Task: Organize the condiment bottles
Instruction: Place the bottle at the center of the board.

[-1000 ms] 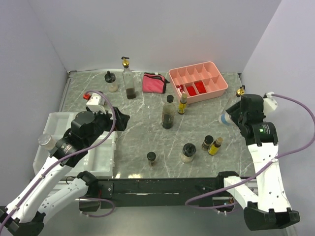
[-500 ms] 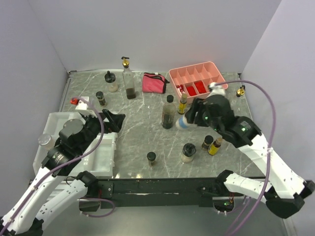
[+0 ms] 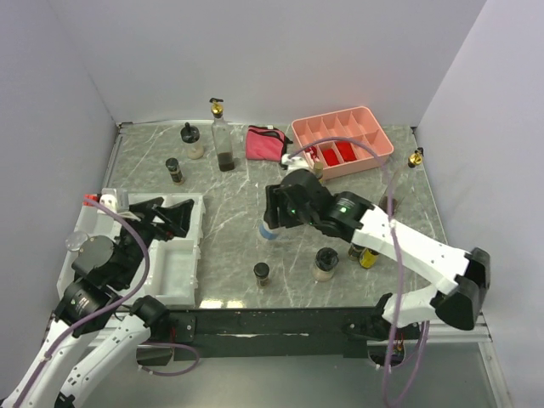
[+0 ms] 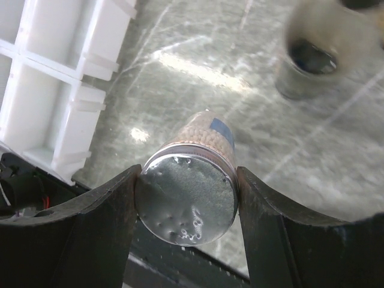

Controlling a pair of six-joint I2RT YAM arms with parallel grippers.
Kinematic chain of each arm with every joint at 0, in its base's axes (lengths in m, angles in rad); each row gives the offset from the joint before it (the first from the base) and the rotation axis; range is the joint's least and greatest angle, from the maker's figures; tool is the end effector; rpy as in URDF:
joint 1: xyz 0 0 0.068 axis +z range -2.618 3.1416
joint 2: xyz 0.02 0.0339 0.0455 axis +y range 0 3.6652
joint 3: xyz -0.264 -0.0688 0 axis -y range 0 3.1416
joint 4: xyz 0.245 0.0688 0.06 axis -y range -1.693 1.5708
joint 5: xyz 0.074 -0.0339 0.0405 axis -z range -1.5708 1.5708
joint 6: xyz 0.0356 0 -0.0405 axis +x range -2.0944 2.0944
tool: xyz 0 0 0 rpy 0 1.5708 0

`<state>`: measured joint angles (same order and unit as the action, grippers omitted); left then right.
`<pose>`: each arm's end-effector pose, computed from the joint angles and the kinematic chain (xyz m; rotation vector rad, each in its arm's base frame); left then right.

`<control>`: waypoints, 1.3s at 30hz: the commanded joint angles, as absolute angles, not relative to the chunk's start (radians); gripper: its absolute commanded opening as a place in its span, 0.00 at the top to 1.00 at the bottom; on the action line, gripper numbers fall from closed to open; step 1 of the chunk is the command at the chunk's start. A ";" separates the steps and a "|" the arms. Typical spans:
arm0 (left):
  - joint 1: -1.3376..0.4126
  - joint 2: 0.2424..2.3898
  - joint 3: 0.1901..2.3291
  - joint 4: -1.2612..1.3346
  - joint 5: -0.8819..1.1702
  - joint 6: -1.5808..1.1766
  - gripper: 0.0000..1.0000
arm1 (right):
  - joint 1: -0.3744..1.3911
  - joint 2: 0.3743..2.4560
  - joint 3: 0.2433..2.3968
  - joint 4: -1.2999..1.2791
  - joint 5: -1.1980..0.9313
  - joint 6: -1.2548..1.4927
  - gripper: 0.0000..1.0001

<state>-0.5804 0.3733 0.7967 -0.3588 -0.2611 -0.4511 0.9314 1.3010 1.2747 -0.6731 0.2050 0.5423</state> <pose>0.0728 -0.0368 0.3721 -0.1147 1.5370 -0.6287 0.1726 0.2199 0.3514 -0.3381 2.2880 0.5467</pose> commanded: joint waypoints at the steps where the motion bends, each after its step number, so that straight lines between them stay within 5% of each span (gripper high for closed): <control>1: -0.583 0.350 0.784 -0.321 -0.331 -0.440 0.00 | 0.951 1.394 1.347 -0.491 0.192 0.494 0.92; 11: -0.583 0.377 0.795 -0.342 -0.368 -0.448 0.01 | 0.968 1.591 1.400 -0.454 0.228 0.449 0.84; 23: -0.581 0.416 0.799 -0.357 -0.406 -0.460 0.01 | 0.994 1.600 1.405 -0.449 0.229 0.471 0.39; 30: -0.584 0.536 0.853 -0.417 -0.391 -0.543 0.01 | 0.994 1.422 1.321 -0.433 0.196 0.479 0.11; 39: -0.583 0.903 1.049 -0.558 -0.102 -0.588 0.01 | 0.993 1.032 1.099 -0.428 0.224 0.515 0.04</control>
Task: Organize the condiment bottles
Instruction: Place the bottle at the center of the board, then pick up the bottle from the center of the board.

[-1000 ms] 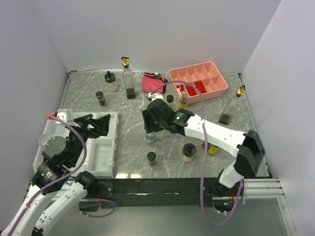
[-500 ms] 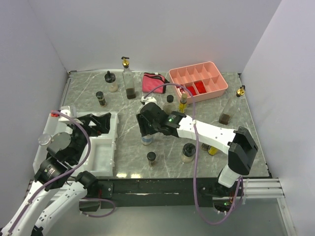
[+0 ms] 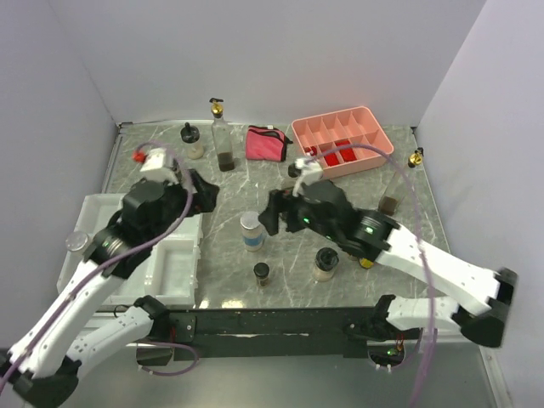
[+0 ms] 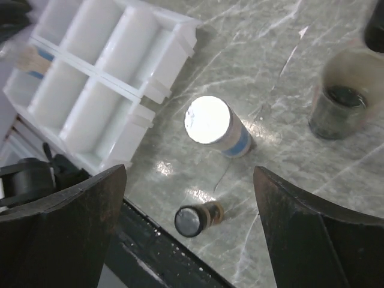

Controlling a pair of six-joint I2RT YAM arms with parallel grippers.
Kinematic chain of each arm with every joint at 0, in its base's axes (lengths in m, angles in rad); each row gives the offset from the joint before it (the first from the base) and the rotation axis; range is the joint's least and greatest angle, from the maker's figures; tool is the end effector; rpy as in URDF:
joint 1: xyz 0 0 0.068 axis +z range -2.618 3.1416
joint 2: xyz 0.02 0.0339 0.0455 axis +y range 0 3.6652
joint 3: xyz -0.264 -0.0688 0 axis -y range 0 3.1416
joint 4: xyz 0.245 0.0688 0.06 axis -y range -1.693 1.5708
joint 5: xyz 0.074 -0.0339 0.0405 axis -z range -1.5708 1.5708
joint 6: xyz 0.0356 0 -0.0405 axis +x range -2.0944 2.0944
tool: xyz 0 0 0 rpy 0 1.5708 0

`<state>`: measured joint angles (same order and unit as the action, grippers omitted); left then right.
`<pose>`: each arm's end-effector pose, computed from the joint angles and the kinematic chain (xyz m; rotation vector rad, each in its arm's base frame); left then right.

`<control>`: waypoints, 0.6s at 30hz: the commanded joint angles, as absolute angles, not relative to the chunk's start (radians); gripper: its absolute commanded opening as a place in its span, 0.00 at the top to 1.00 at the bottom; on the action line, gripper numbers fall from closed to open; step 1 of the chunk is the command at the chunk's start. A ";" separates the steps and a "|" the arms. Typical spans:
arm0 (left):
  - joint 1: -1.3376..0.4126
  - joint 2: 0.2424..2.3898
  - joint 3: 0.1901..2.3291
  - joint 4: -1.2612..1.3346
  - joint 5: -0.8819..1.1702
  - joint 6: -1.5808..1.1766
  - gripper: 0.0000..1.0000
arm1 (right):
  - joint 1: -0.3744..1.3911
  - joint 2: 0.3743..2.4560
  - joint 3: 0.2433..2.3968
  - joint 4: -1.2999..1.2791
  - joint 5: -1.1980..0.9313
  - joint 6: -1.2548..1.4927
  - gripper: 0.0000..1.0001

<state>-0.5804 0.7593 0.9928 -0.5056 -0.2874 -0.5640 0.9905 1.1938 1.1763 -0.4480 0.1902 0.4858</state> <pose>0.1369 -0.0777 0.3812 -0.1885 1.8558 -0.5367 0.1516 0.2189 0.3658 -0.4054 2.0678 0.7246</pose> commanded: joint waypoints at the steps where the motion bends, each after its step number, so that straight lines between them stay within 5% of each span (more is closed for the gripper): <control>1: -0.584 0.938 1.058 -0.557 -0.077 -0.586 0.01 | 0.994 0.996 1.065 -0.423 0.239 0.521 0.00; 18: -0.804 1.442 1.224 -0.624 -0.207 -0.572 0.01 | 0.992 0.681 0.927 -0.468 0.413 0.505 0.00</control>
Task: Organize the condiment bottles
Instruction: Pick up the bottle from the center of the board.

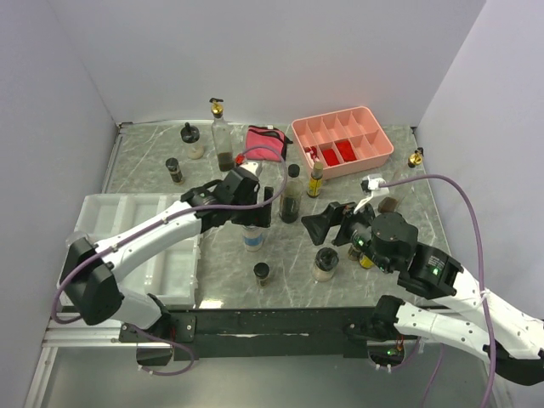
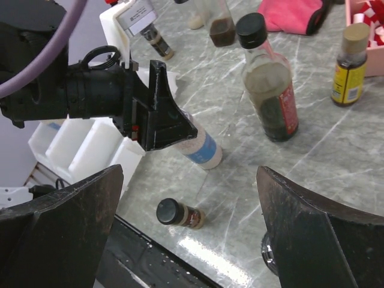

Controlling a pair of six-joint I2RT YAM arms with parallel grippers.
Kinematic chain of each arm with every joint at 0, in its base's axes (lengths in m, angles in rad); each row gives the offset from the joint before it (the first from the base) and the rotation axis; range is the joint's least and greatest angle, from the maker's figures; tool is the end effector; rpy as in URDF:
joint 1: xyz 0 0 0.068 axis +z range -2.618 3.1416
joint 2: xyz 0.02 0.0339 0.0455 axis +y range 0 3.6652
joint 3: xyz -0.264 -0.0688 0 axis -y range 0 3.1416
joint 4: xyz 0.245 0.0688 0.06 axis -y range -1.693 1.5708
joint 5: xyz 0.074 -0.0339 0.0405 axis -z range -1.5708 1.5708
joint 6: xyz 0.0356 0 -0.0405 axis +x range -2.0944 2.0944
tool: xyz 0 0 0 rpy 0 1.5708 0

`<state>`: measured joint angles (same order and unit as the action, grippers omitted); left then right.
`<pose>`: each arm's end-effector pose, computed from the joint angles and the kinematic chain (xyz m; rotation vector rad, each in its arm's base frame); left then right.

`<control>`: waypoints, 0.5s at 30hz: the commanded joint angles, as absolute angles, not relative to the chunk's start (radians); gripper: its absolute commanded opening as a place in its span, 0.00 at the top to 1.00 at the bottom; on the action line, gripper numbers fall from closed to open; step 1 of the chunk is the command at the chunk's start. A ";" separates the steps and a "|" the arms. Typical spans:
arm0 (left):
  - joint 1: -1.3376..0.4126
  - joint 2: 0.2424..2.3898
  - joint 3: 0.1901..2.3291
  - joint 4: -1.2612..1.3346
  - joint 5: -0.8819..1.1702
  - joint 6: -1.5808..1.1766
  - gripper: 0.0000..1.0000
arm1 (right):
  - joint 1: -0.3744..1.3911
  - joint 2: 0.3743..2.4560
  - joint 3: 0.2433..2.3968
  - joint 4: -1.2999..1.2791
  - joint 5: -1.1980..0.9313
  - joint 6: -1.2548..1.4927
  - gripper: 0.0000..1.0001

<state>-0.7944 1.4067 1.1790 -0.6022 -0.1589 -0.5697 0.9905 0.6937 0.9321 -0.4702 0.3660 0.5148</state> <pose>0.2162 -0.2121 0.2966 0.1981 2.4273 -0.4455 0.0903 0.1145 0.3738 -0.1707 1.8422 0.7431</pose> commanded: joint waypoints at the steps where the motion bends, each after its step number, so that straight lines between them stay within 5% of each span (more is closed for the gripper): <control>1: -0.804 1.453 1.230 -0.626 -0.206 -0.572 0.02 | 0.992 0.681 0.925 -0.469 0.414 0.503 0.00; 8: -0.810 1.483 1.221 -0.658 -0.225 -0.618 0.19 | 0.991 0.678 0.925 -0.476 0.426 0.499 0.00; 10: -0.808 1.470 1.198 -0.655 -0.230 -0.629 0.37 | 0.992 0.676 0.920 -0.474 0.428 0.499 0.00; 11: -0.810 1.463 1.192 -0.653 -0.232 -0.637 0.60 | 0.992 0.676 0.922 -0.474 0.426 0.500 0.00; 14: -0.808 1.436 1.178 -0.666 -0.267 -0.673 0.99 | 0.992 0.684 0.922 -0.477 0.423 0.509 0.00; 15: -0.810 1.421 1.184 -0.672 -0.306 -0.686 0.99 | 0.994 0.689 0.928 -0.480 0.423 0.512 0.00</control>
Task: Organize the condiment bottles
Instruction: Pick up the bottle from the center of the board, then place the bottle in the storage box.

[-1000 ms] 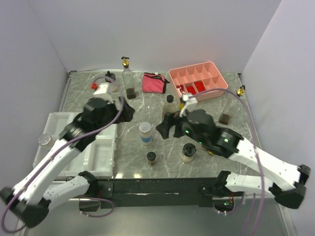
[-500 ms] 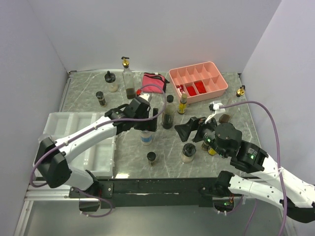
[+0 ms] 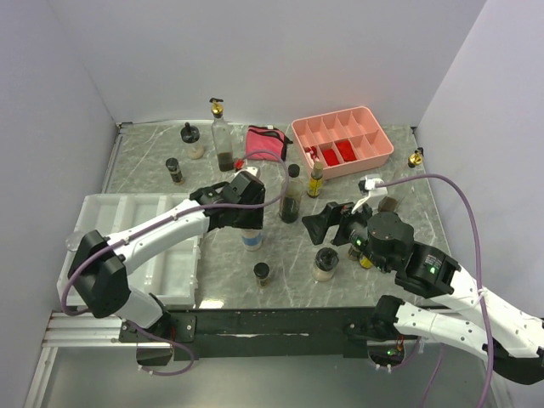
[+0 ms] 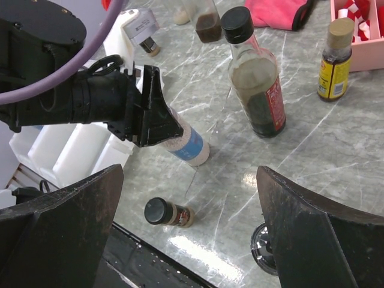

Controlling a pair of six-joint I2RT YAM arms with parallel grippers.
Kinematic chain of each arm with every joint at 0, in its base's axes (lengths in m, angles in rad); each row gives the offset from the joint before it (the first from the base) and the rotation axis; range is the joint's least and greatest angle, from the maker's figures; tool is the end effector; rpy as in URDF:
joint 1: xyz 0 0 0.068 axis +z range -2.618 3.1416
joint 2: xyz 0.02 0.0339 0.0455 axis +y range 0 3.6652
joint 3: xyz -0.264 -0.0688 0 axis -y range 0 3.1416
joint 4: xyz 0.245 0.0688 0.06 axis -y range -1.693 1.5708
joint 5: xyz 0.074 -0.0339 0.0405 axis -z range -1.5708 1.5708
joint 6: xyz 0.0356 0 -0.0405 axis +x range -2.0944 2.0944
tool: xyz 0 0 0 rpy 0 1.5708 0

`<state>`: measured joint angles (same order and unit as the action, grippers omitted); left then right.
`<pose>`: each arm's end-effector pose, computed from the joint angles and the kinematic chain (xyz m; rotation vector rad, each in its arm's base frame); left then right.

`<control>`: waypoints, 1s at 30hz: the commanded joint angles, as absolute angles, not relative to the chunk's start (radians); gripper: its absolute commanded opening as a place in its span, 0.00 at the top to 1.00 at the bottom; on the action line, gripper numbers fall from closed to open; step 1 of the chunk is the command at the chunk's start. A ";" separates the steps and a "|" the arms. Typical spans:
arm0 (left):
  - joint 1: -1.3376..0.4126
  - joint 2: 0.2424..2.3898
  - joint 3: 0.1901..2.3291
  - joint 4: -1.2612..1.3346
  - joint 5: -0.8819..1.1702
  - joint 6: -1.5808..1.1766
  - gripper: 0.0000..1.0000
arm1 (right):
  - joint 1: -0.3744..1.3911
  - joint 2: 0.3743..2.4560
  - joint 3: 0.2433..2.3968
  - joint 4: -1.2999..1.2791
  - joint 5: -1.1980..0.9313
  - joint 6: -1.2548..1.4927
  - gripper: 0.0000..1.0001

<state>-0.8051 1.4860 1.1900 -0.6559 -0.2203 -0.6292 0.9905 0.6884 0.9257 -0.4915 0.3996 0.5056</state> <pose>0.2222 -0.2199 0.2739 0.1324 2.5150 -0.3191 0.0903 0.1124 0.3703 -0.1618 1.8534 0.6941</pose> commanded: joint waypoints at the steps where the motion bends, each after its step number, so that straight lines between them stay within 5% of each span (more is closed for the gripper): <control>1: -0.810 1.414 1.189 -0.681 -0.330 -0.701 0.99 | 0.993 0.692 0.928 -0.485 0.429 0.520 0.00; 15: -0.658 1.445 1.610 -1.230 -0.675 -1.278 0.99 | 0.992 0.707 0.946 -0.497 0.425 0.545 0.00; 30: -0.085 1.072 1.341 -1.370 -0.758 -1.503 0.99 | 0.992 0.735 0.950 -0.505 0.413 0.541 0.00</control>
